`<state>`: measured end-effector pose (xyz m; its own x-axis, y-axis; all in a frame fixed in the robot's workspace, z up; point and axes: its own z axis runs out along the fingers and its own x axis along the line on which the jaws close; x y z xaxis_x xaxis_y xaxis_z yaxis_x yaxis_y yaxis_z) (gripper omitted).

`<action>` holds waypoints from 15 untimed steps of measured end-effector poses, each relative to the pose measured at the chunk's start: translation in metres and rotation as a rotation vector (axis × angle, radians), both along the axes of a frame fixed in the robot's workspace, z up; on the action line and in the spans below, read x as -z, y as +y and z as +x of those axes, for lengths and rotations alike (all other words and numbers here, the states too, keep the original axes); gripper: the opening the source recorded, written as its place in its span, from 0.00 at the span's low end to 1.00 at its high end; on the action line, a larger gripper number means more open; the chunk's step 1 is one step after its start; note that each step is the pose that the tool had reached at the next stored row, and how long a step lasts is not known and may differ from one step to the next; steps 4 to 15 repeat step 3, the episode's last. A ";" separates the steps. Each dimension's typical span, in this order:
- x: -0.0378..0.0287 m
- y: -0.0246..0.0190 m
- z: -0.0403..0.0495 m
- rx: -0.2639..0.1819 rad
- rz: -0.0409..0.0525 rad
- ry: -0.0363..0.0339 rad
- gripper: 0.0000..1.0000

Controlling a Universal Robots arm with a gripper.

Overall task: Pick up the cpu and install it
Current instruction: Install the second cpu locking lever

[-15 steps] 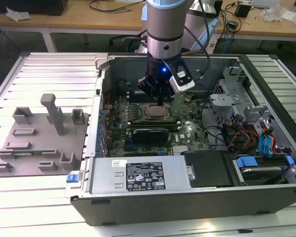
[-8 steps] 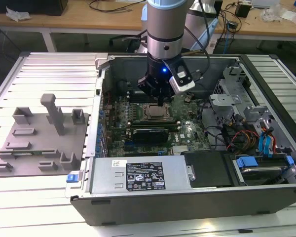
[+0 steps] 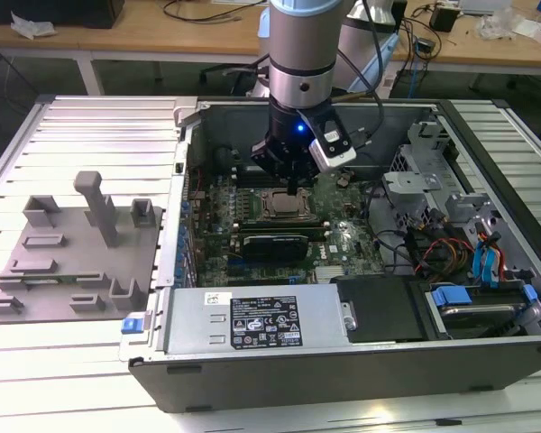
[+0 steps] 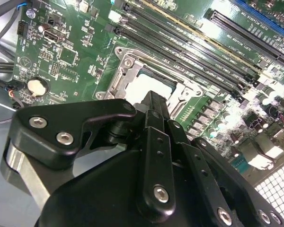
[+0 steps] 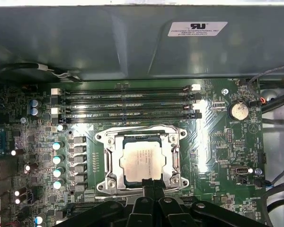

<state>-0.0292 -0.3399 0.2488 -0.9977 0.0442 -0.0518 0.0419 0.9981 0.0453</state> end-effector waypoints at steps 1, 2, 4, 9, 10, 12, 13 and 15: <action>0.0000 0.0000 0.0000 0.000 -0.0023 0.0000 0.11; 0.0000 0.0000 0.0000 0.000 -0.0025 -0.0001 0.11; 0.0000 0.0000 0.0000 0.000 -0.0026 0.0000 0.11; 0.0000 0.0000 0.0000 0.000 -0.0026 0.0000 0.11; 0.0000 0.0000 0.0000 0.000 -0.0026 0.0000 0.11; 0.0000 0.0000 0.0000 0.000 -0.0026 0.0000 0.11; 0.0000 0.0000 0.0000 0.000 -0.0026 0.0000 0.11; 0.0000 0.0000 0.0000 0.000 -0.0026 0.0000 0.11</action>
